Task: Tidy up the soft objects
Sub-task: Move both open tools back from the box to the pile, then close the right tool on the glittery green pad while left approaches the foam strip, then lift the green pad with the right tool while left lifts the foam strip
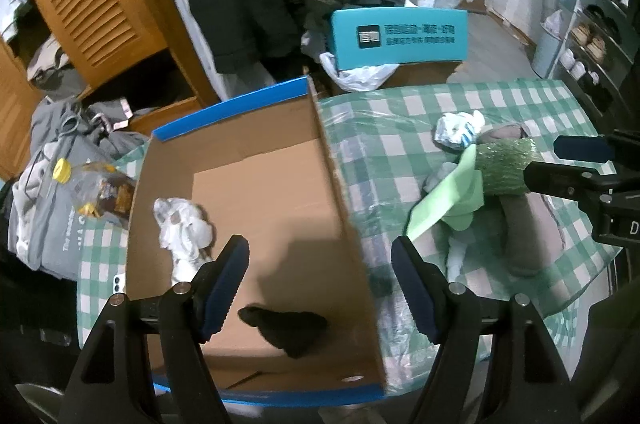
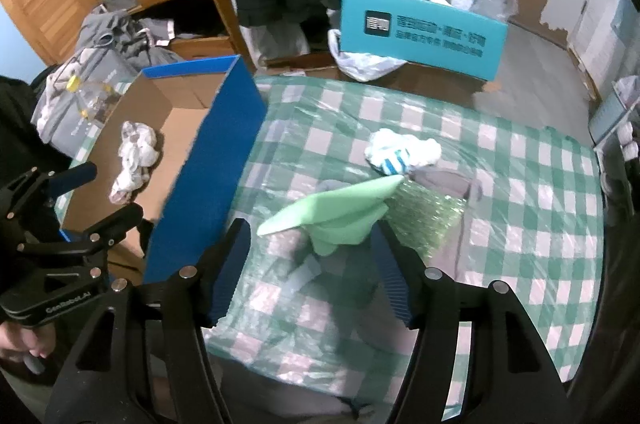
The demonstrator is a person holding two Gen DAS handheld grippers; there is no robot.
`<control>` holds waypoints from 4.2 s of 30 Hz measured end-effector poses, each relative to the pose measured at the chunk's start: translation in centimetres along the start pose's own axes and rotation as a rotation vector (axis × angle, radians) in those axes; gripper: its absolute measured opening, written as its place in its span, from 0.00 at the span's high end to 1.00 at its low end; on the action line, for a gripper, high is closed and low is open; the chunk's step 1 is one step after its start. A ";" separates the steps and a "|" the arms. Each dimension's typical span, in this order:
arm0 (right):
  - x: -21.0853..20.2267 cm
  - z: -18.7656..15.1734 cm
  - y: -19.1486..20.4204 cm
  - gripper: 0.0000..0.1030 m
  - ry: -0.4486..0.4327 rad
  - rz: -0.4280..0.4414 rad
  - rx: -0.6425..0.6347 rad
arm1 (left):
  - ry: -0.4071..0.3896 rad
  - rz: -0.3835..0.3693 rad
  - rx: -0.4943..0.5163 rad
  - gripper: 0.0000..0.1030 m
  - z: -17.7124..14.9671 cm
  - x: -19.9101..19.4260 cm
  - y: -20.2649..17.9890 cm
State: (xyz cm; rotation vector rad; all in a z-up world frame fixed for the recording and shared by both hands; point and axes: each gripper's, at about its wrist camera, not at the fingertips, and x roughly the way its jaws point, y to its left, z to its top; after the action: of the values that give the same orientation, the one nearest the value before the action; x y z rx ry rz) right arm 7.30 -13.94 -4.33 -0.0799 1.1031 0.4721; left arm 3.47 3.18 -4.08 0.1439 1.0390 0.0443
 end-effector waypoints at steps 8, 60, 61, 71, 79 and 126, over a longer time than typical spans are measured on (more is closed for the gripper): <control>-0.2 -1.1 -2.9 0.37 0.006 -0.016 0.047 | 0.023 -0.035 0.049 0.24 0.7 1.1 -2.8; 7.6 -1.6 -12.1 0.37 0.144 -0.036 0.231 | 0.267 -0.183 0.102 0.24 2.9 13.3 -10.0; 7.8 -1.5 -12.1 0.37 0.148 -0.035 0.233 | 0.266 -0.188 0.099 0.24 3.0 13.3 -10.0; 9.4 -0.4 -10.6 0.57 0.158 -0.032 0.188 | 0.270 -0.237 0.074 0.60 2.9 13.3 -9.4; 9.6 -0.5 -10.0 0.85 0.168 -0.030 0.159 | 0.252 -0.258 0.055 0.90 3.2 12.9 -8.9; -0.9 -1.1 -6.5 0.94 -0.049 -0.043 0.084 | -0.034 -0.279 0.021 0.96 3.7 1.5 -7.5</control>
State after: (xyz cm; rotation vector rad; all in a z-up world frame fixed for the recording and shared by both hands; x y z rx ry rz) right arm 8.68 -20.37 -5.09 -0.0182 1.0697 0.3871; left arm 7.15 -4.46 -4.61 0.0177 1.0181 -0.2217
